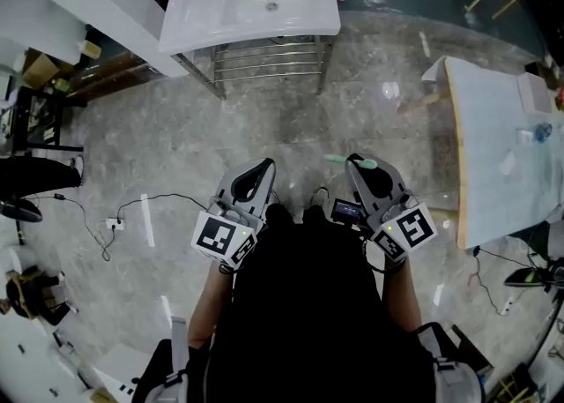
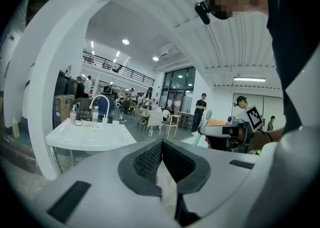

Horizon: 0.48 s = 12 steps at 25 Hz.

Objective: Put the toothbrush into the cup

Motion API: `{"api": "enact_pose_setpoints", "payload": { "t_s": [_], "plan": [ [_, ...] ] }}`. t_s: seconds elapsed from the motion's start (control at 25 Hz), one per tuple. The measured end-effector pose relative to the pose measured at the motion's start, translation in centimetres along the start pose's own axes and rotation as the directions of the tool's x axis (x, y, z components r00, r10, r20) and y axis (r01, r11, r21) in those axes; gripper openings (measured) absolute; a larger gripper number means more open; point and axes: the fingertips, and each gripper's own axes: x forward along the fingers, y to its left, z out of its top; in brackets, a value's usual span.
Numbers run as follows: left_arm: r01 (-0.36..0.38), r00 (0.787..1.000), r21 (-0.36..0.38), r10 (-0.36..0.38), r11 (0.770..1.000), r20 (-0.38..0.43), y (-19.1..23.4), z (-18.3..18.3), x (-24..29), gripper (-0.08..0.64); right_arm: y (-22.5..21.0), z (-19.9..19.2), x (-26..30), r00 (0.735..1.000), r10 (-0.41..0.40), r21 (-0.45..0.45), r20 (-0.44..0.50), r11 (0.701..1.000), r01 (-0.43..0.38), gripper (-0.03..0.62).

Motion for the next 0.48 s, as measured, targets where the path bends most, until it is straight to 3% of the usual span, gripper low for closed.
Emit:
{"api": "enact_pose_setpoints", "payload": {
  "t_s": [0.48],
  "plan": [
    [-0.03, 0.999, -0.039, 0.03, 0.999, 0.013, -4.1, -0.3, 1.8, 0.009, -1.4, -0.1, -2.3, 0.999, 0.044, -0.012, 0.001, 0.999, -0.044, 0.037]
  ]
}}
